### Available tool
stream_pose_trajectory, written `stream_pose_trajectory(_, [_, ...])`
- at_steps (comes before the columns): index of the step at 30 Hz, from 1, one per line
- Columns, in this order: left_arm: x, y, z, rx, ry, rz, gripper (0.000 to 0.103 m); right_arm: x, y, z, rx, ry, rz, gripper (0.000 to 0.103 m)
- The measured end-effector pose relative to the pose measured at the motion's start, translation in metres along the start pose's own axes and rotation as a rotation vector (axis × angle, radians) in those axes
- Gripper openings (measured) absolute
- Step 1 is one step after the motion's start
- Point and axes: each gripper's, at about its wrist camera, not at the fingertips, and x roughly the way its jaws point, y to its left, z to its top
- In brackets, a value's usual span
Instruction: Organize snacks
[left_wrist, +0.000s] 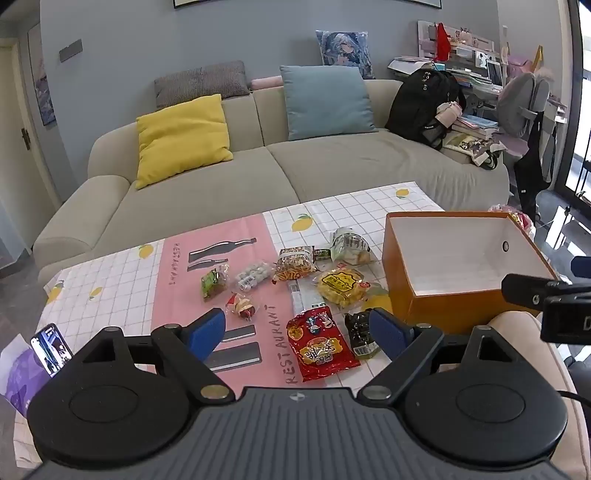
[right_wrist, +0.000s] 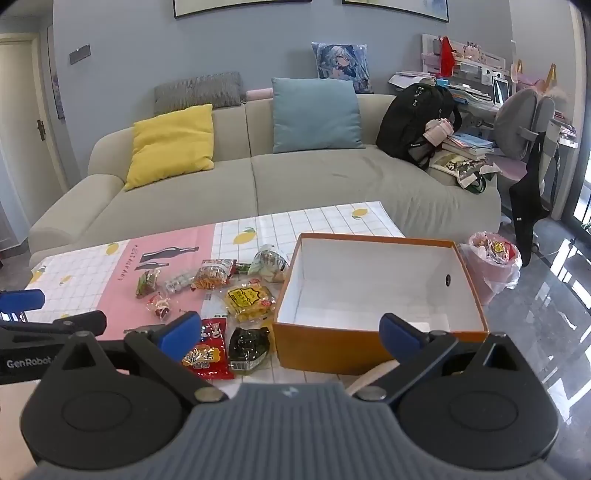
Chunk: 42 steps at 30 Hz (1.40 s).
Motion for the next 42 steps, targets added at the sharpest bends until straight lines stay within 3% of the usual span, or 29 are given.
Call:
stream_pose_trajectory(11, [0.0, 0.005, -0.007, -0.032, 0.0, -0.027, 0.102, 0.005, -0.003, -0.016, -0.011, 0.001, 0.0, 0.1])
stream_pose_trajectory(22, [-0.004, 0.01, -0.009, -0.054, -0.015, -0.031, 0.102, 0.0, 0.016, -0.007, -0.057, 0.02, -0.014, 0.1])
stream_pose_trajectory(42, [-0.004, 0.007, -0.009, -0.041, -0.017, -0.036, 0.102, -0.001, 0.018, -0.005, -0.052, 0.024, -0.018, 0.1])
